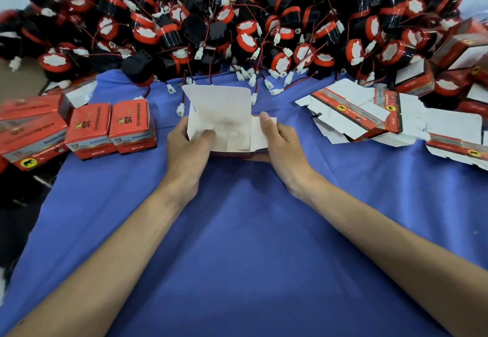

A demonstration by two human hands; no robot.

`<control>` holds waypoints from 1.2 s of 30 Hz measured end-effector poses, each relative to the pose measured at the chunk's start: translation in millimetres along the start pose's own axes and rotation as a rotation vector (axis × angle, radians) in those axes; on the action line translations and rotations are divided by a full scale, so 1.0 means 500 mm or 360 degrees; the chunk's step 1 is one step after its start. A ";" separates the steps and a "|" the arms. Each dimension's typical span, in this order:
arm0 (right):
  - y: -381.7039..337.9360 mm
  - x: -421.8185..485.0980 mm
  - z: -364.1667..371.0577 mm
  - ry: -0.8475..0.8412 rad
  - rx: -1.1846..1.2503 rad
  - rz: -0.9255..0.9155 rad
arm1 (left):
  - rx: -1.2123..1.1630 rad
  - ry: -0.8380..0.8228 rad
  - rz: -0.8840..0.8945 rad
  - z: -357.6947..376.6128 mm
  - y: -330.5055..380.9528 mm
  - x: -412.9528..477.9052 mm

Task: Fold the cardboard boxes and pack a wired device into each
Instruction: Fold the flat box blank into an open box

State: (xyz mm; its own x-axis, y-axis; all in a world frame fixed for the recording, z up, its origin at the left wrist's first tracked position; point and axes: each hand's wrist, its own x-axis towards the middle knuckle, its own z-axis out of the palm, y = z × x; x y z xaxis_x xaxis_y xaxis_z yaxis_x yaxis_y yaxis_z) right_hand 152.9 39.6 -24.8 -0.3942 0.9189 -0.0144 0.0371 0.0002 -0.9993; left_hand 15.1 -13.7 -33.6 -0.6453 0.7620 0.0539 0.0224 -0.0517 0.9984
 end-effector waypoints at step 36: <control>-0.017 -0.018 0.013 -0.0437 0.0754 0.0080 | -0.0200 -0.0396 0.0355 0.031 0.013 -0.039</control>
State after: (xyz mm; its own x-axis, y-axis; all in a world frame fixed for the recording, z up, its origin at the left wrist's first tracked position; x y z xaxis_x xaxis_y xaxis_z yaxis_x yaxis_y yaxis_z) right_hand 150.1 28.6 -16.2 -0.6300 0.7765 -0.0078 -0.3304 -0.2771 -0.9023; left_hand 39.7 -19.0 -27.8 -0.4292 0.8560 0.2882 0.0376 -0.3019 0.9526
